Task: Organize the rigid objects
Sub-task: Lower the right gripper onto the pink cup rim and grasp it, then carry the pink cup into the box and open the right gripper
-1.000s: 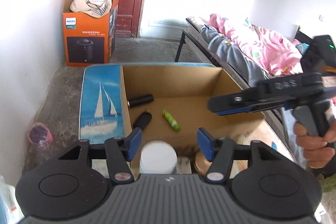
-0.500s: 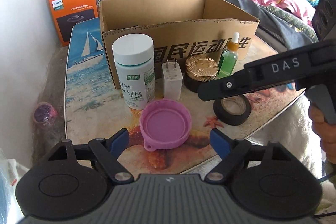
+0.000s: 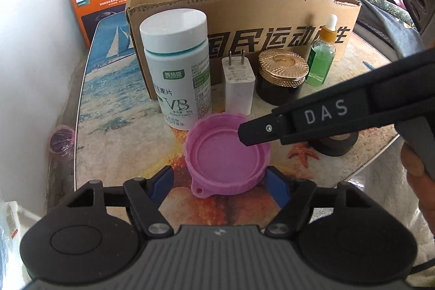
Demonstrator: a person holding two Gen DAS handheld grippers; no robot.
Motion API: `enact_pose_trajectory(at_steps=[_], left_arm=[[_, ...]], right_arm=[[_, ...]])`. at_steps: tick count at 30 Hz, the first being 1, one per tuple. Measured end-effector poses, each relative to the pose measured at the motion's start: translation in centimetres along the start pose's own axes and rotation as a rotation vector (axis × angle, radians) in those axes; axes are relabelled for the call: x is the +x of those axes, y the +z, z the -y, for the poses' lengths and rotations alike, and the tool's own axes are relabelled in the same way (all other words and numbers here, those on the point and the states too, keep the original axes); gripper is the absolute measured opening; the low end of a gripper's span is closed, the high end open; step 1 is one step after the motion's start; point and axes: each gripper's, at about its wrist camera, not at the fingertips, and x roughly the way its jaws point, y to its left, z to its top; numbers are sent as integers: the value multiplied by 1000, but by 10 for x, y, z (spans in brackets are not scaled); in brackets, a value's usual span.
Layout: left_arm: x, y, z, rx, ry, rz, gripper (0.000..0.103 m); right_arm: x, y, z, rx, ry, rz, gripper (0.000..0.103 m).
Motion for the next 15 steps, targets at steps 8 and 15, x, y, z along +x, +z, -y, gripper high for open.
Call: enact_pose_trajectory(at_steps=[8, 15], left_arm=[[-8, -3, 4, 9, 16, 24, 62], [-58, 3, 13, 39, 59, 124, 62]], right_arm=[[3, -8, -8, -38, -23, 16, 12], [-45, -5, -32, -105, 3, 106, 12]])
